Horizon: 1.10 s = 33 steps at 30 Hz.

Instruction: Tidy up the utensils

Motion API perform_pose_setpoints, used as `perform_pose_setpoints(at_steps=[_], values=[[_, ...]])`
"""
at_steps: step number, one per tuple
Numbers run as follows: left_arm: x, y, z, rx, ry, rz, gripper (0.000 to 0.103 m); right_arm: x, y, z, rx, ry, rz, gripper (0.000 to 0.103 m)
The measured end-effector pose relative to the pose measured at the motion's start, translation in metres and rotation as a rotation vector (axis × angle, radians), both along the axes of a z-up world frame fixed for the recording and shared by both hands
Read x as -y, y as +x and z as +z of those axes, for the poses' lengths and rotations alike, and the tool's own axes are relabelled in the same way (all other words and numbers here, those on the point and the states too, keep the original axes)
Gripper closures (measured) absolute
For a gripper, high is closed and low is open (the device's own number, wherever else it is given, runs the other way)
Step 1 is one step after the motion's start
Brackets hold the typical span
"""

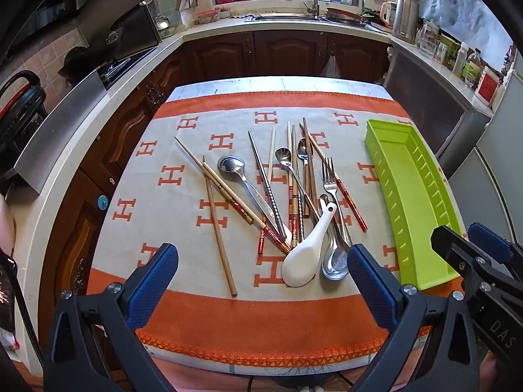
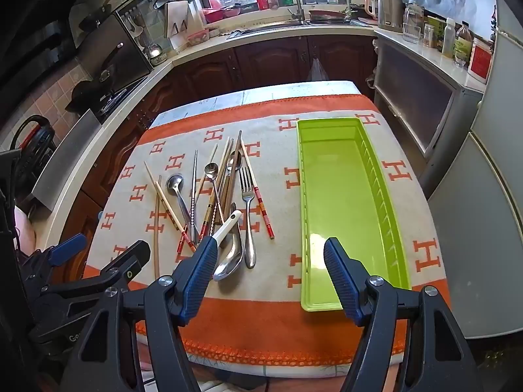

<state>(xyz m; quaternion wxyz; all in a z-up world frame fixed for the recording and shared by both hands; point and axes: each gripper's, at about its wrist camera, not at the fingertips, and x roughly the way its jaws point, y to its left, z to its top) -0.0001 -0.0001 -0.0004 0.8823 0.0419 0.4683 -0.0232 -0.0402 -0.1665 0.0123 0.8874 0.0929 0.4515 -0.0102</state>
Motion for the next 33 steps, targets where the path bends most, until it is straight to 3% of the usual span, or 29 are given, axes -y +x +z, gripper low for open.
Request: perform_pose_setpoints(at_steps=[33], values=[[-0.008, 0.008, -0.011, -0.023, -0.001, 0.018, 0.001, -0.012, 0.016, -0.016, -0.036, 0.012, 0.015, 0.034]])
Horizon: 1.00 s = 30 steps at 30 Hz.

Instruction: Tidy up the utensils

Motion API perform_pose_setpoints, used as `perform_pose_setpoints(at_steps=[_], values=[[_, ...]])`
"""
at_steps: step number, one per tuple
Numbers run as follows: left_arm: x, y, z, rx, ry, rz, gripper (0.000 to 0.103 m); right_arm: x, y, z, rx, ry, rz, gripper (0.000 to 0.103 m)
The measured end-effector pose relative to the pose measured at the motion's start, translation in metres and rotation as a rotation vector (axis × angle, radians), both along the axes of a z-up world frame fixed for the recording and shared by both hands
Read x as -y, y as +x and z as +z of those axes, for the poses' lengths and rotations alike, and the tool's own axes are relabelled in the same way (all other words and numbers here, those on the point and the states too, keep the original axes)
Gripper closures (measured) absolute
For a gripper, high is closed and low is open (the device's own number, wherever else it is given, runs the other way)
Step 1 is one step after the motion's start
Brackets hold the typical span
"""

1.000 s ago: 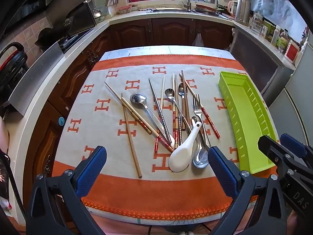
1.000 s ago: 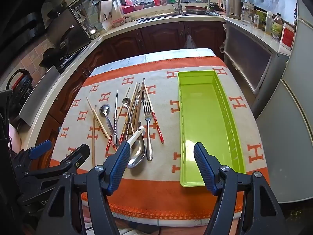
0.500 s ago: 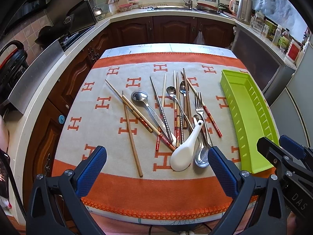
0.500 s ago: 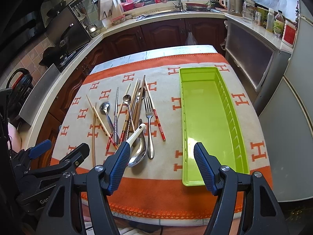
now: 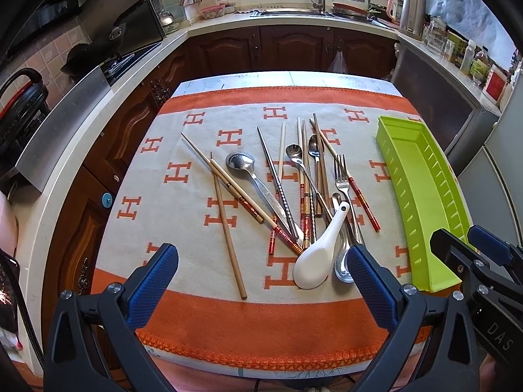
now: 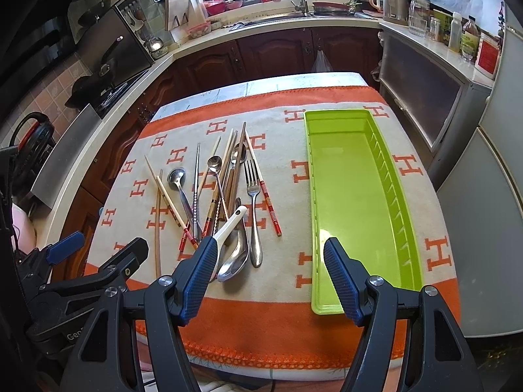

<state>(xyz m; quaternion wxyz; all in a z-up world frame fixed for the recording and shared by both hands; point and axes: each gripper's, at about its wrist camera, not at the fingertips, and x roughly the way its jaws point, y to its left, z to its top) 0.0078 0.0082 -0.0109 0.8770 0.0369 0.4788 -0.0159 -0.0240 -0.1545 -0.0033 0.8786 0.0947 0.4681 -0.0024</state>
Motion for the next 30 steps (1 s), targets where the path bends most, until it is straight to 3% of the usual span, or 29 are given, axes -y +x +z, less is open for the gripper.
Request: perform_pose_setpoints(at_steps=[10, 15, 16, 20, 24, 28, 30], values=[[-0.024, 0.020, 0.000, 0.009, -0.086, -0.048, 0.001, -0.011, 0.026, -0.001, -0.013, -0.008, 0.039, 0.034], [-0.047, 0.035, 0.004, 0.018, -0.103, -0.010, 0.001, -0.018, 0.052, -0.006, -0.026, 0.001, 0.075, 0.034], [-0.052, 0.038, 0.004, -0.002, -0.095, -0.003, 0.001, -0.020, 0.059, -0.008, -0.034, 0.008, 0.089, 0.034], [-0.082, 0.053, -0.003, -0.079, -0.198, 0.034, 0.001, -0.027, 0.089, -0.019, -0.064, 0.028, 0.125, 0.035], [-0.108, 0.067, -0.015, -0.117, -0.252, 0.085, 0.001, -0.032, 0.121, -0.034, -0.113, 0.060, 0.151, 0.044], [-0.137, 0.086, -0.036, -0.141, -0.314, 0.143, 0.011, -0.043, 0.150, -0.047, -0.138, 0.099, 0.189, 0.053], [-0.143, 0.092, -0.047, -0.169, -0.317, 0.164, 0.022, -0.054, 0.161, -0.053, -0.145, 0.122, 0.230, 0.057]])
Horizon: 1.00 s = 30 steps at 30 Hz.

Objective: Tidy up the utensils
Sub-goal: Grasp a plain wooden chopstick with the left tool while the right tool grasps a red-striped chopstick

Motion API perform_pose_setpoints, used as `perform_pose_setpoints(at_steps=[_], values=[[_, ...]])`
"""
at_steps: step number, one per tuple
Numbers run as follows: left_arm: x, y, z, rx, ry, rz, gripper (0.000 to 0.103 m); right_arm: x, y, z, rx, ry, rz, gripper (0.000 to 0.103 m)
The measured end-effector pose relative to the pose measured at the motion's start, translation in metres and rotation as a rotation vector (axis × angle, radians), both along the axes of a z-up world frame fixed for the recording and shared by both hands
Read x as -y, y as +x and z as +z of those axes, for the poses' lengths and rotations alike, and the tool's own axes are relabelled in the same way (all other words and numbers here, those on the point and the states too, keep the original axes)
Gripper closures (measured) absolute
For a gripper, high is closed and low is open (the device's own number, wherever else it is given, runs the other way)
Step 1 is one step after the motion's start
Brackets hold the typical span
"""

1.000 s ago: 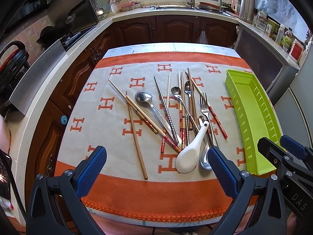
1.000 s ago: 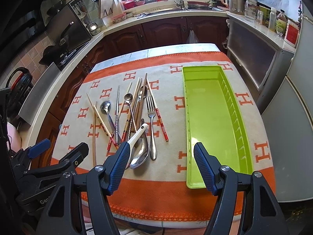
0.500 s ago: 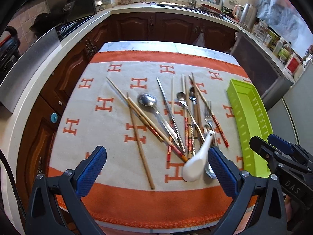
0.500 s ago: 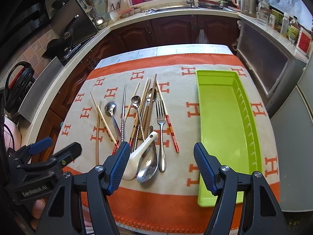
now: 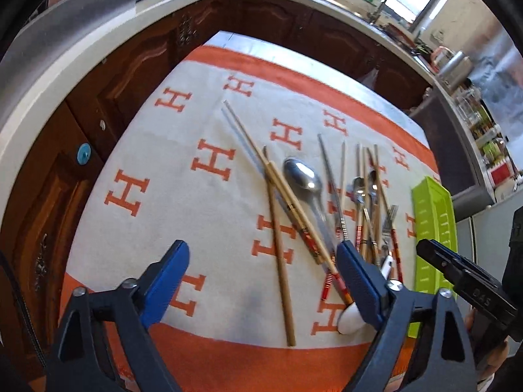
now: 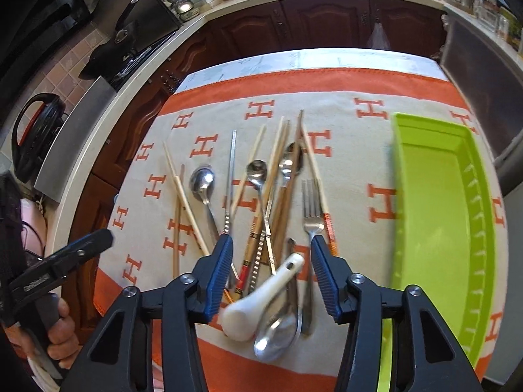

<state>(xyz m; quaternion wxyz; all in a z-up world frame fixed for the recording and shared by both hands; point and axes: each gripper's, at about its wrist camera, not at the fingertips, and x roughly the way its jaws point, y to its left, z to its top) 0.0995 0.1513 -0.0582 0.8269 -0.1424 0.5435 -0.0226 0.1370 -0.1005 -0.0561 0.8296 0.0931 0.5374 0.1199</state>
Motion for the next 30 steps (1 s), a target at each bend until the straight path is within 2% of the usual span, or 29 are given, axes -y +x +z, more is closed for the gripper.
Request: perform_pose_setpoints(at_steps=[3, 8, 14, 20, 24, 25, 26, 27, 30], values=[[-0.004, 0.010, -0.022, -0.055, -0.016, 0.004, 0.038, -0.023, 0.016, -0.009, -0.018, 0.008, 0.061, 0.065], [0.008, 0.019, -0.049, -0.113, -0.014, -0.034, 0.048, -0.054, 0.041, -0.028, -0.073, 0.058, 0.123, 0.078], [0.018, 0.024, -0.064, -0.150, -0.028, -0.061, 0.060, -0.091, 0.059, -0.039, -0.099, 0.113, 0.208, 0.082], [0.032, 0.031, -0.071, -0.170, -0.020, -0.077, 0.061, -0.106, 0.073, -0.048, -0.140, 0.144, 0.217, 0.085], [0.050, 0.035, -0.071, -0.153, 0.088, -0.095, 0.063, -0.105, 0.077, -0.053, -0.156, 0.158, 0.212, 0.085], [0.053, 0.035, -0.071, -0.149, 0.117, -0.098, 0.068, -0.103, 0.076, -0.054, -0.157, 0.158, 0.211, 0.085], [0.057, 0.035, -0.071, -0.141, 0.171, -0.098, 0.087, -0.103, 0.076, -0.055, -0.161, 0.160, 0.212, 0.085], [0.059, 0.036, -0.071, -0.135, 0.191, -0.097, 0.098, -0.103, 0.077, -0.056, -0.167, 0.163, 0.213, 0.085], [0.052, 0.037, -0.071, -0.132, 0.156, -0.084, 0.099, -0.102, 0.076, -0.059, -0.181, 0.172, 0.223, 0.085]])
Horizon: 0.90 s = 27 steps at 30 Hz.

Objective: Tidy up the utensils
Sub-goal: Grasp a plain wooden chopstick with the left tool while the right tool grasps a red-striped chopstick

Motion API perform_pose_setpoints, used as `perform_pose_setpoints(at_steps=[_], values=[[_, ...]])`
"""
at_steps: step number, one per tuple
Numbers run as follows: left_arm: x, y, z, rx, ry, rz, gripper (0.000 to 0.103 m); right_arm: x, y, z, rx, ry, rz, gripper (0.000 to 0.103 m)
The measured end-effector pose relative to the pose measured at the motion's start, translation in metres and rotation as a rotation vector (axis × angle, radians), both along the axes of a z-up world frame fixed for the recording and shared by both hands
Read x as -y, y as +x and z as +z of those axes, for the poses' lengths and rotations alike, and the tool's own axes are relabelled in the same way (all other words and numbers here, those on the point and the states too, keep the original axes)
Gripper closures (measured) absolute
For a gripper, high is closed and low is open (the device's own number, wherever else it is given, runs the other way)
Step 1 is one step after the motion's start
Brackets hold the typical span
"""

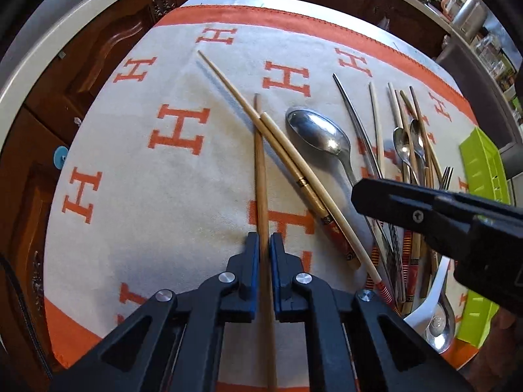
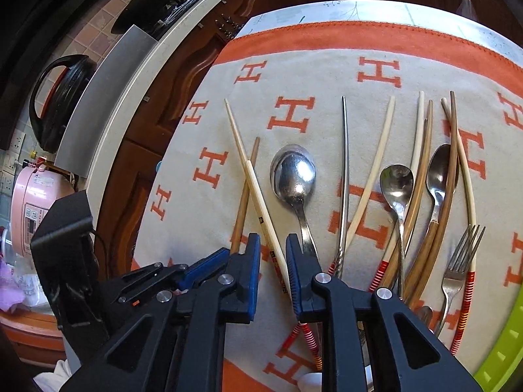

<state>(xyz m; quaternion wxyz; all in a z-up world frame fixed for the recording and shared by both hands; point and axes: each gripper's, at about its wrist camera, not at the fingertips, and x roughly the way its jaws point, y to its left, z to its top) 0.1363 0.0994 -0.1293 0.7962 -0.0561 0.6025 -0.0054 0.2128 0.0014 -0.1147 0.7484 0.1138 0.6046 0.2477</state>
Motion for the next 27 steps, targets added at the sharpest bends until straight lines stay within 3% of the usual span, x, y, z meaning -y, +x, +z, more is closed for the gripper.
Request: perform_pose_setpoints(at_steps=[9, 21, 23, 27], values=[[-0.052, -0.020, 0.001, -0.007, -0.026, 0.089, 0.099, -0.008, -0.012, -0.015, -0.028, -0.056, 0.071, 0.085], [-0.074, -0.039, -0.002, -0.008, -0.065, 0.107, 0.099, -0.024, -0.017, -0.027, 0.011, -0.161, 0.104, 0.085], [-0.077, -0.043, -0.001, -0.006, -0.071, 0.107, 0.099, -0.026, -0.017, -0.027, 0.013, -0.160, 0.104, 0.093], [-0.076, -0.043, -0.001, 0.002, -0.078, 0.104, 0.099, -0.026, -0.019, -0.018, 0.071, -0.152, 0.093, 0.095]])
